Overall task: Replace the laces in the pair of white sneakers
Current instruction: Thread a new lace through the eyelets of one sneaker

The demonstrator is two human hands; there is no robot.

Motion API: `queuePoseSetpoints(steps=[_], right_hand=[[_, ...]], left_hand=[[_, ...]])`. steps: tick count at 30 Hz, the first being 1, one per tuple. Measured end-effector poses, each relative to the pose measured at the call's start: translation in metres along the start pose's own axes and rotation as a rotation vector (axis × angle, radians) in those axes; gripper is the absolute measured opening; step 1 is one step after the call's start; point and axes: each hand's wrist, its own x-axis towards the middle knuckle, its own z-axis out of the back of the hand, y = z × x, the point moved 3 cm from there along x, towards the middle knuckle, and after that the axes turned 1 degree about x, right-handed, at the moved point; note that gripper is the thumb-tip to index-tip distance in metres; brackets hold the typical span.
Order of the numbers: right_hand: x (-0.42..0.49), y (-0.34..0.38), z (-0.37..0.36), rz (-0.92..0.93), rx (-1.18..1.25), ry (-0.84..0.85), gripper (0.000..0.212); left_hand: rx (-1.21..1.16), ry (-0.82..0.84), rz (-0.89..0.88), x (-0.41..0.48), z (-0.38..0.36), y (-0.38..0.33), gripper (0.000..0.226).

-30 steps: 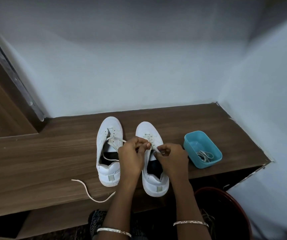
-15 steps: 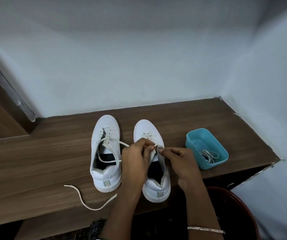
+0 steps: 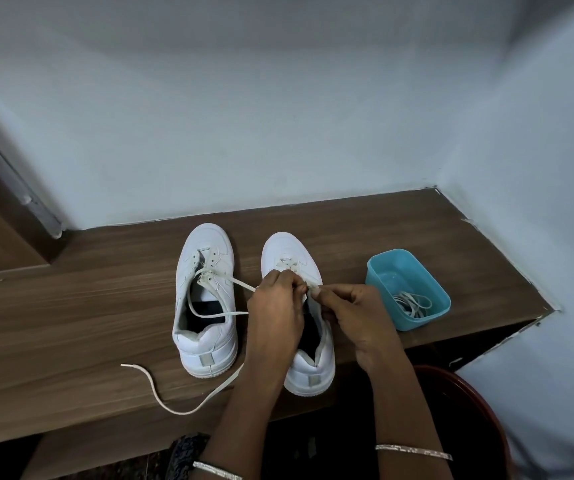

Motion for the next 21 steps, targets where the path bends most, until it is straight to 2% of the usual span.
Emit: queuePoseSetpoints(steps=[4, 10, 12, 14, 17, 19, 21], right_hand=[[0.004, -0.002, -0.001, -0.005, 0.073, -0.016, 0.022], [0.011, -0.015, -0.009, -0.136, 0.268, -0.027, 0.013], [0.015, -0.015, -0.009, -0.085, 0.158, -0.071, 0.013], [0.017, -0.011, -0.010, 0.009, -0.037, -0.152, 0.014], [0.011, 0.005, -0.004, 0.114, -0.128, -0.314, 0.014], [0.004, 0.018, 0.008, 0.181, -0.016, -0.365, 0.016], [0.000, 0.028, 0.019, 0.232, 0.197, -0.289, 0.017]], left_hand=[[-0.039, -0.026, 0.044, -0.001, -0.004, 0.003, 0.003], [-0.218, -0.023, 0.134, -0.002, -0.004, 0.012, 0.004], [-0.232, -0.004, 0.113, -0.001, -0.001, 0.014, 0.004], [-0.166, -0.011, 0.075, -0.001, 0.002, 0.013, 0.004], [0.040, -0.057, 0.031, -0.003, 0.008, 0.004, 0.017], [0.092, -0.043, -0.042, -0.005, 0.007, -0.006, 0.025], [0.152, 0.014, -0.104, -0.007, 0.000, -0.013, 0.030]])
